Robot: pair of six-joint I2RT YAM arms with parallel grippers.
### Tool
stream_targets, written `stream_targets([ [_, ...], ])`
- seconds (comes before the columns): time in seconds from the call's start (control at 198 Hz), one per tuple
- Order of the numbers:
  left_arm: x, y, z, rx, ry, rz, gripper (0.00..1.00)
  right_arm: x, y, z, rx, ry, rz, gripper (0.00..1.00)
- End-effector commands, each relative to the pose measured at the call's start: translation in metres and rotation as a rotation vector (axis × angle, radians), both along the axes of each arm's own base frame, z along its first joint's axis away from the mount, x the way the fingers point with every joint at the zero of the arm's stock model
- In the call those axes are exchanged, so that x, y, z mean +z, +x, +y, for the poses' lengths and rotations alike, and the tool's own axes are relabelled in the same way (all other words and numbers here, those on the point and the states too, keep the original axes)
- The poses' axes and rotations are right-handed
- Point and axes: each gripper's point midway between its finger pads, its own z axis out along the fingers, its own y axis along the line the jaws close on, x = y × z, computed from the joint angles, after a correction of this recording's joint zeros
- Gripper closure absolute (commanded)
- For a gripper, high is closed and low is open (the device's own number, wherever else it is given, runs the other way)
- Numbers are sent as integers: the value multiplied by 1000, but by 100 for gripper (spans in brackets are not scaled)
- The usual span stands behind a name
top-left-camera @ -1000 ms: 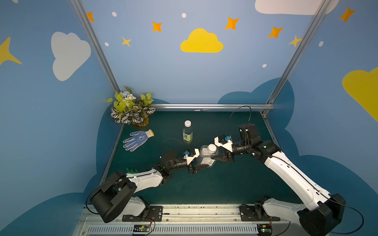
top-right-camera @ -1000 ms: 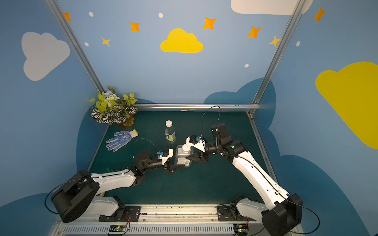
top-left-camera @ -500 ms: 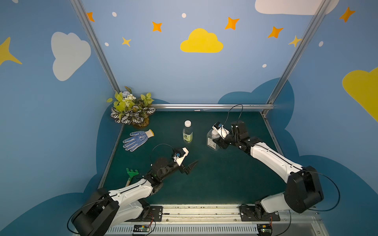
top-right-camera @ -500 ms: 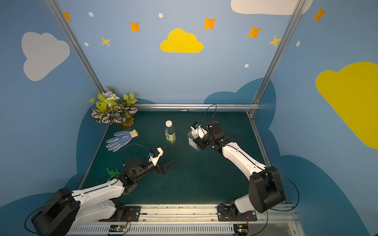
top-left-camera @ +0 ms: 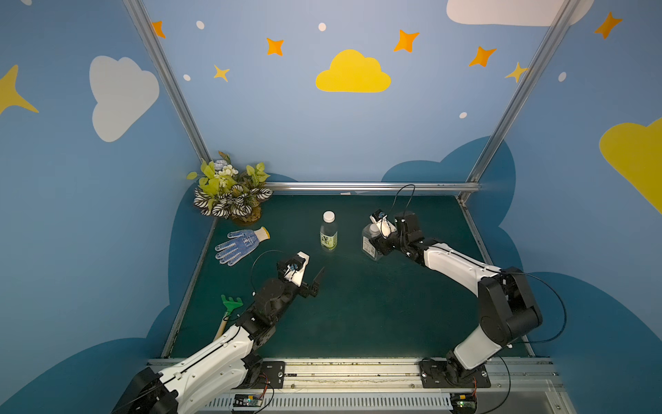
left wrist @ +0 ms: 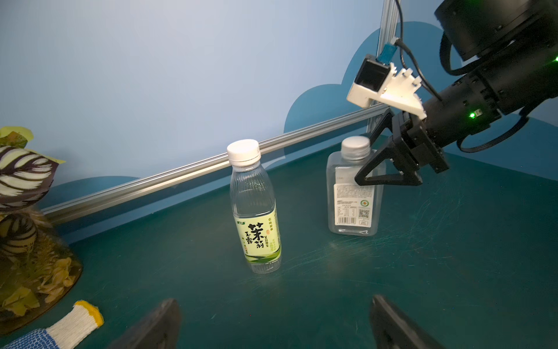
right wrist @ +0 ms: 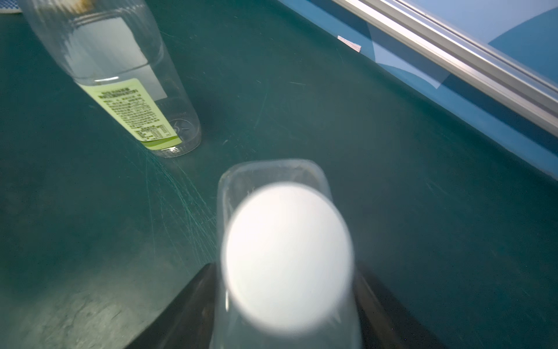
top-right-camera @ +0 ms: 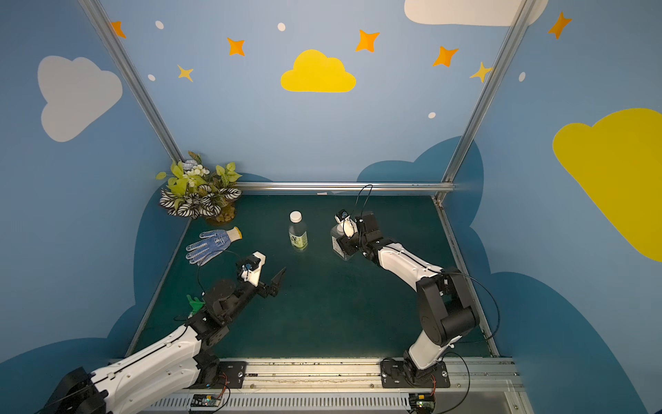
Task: Screw on the bottle caps
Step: Place the plastic bottle at the center of the board, then reset both arms
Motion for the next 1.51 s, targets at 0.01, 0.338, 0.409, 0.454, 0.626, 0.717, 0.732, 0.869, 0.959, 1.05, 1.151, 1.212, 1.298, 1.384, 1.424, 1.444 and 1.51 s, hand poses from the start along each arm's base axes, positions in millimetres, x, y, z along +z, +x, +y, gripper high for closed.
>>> stream_targets([
  [0.01, -3, 3, 5, 29, 2, 20, 0, 22, 1, -8, -35, 10, -54, 9],
  [0.338, -1, 17, 25, 143, -43, 53, 0, 91, -30, -55, -100, 8, -100, 2],
  [0.409, -1, 21, 37, 195, -60, 61, 0, 107, -42, -65, -109, 44, -121, 2],
  [0.454, -3, 23, 48, 247, -65, 73, 0, 114, -49, -73, -130, 76, -131, 2],
  [0.626, -15, 32, 95, 453, -61, 118, 0, 107, -58, -128, -365, 115, -166, 2],
  [0.717, -24, 34, 118, 542, -37, 140, 0, 84, -56, -166, -539, 102, -186, 2],
  [0.732, -25, 34, 123, 556, -33, 145, 0, 78, -56, -171, -560, 100, -183, 2],
  [0.869, -30, 34, 148, 645, -43, 169, 0, 26, -52, -202, -678, 113, -175, 2],
  [0.959, -31, 29, 161, 691, -19, 169, 0, 3, -47, -210, -700, 104, -190, 2],
  [1.05, -34, 25, 169, 713, 0, 158, 0, -15, -39, -209, -678, 77, -210, 2],
  [1.151, -41, 24, 173, 714, 13, 156, 0, -28, -32, -207, -641, 55, -241, 2],
  [1.212, -45, 26, 172, 701, 19, 148, 0, -34, -28, -207, -626, 69, -244, 2],
  [1.298, -51, 31, 168, 664, 11, 147, 0, -46, -24, -209, -609, 106, -245, 2],
  [1.384, -57, 40, 160, 605, 14, 152, 0, -49, -19, -217, -634, 156, -244, 2],
  [1.424, -60, 45, 157, 582, 16, 156, 0, -49, -15, -221, -654, 179, -205, 2],
  [1.444, -61, 47, 154, 566, 18, 156, 0, -53, -16, -220, -640, 173, -171, 2],
  [1.51, -63, 56, 146, 519, 30, 142, 0, -53, -16, -220, -632, 164, -170, 2],
])
